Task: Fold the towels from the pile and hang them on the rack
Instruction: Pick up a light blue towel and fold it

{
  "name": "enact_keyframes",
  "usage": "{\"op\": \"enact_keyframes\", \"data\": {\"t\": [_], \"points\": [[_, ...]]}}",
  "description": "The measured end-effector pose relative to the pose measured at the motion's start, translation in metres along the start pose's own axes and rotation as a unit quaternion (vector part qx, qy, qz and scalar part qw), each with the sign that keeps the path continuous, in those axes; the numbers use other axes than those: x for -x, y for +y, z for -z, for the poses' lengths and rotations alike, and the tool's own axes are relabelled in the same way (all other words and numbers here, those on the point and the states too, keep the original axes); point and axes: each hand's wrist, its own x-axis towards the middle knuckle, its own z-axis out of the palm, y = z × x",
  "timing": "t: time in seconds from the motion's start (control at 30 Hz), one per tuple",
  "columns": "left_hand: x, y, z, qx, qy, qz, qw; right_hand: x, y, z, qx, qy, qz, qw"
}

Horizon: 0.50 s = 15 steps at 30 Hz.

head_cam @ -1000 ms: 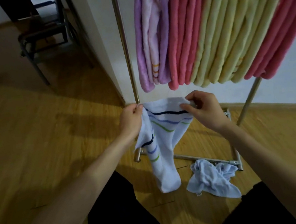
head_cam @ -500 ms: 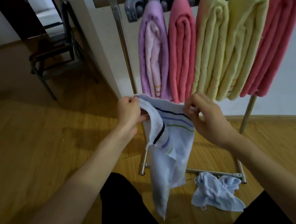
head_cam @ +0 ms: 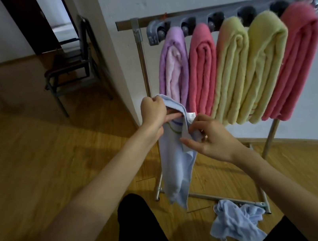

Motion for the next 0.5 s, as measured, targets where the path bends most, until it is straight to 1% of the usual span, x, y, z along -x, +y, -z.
{"op": "enact_keyframes", "data": {"t": [0.1, 0.37, 0.5], "points": [[-0.002, 0.006, -0.004, 0.008, -0.002, -0.008, 1.0, -0.007, 0.001, -0.002, 0.043, 0.029, -0.005, 0.999], [-0.008, 0.014, 0.005, 0.019, 0.007, -0.016, 1.0, -0.013, 0.019, 0.004, 0.079, 0.069, -0.022, 0.994], [-0.011, 0.015, 0.01, 0.009, 0.009, -0.017, 1.0, -0.016, 0.028, 0.009, 0.096, 0.082, -0.004, 0.992]]}}
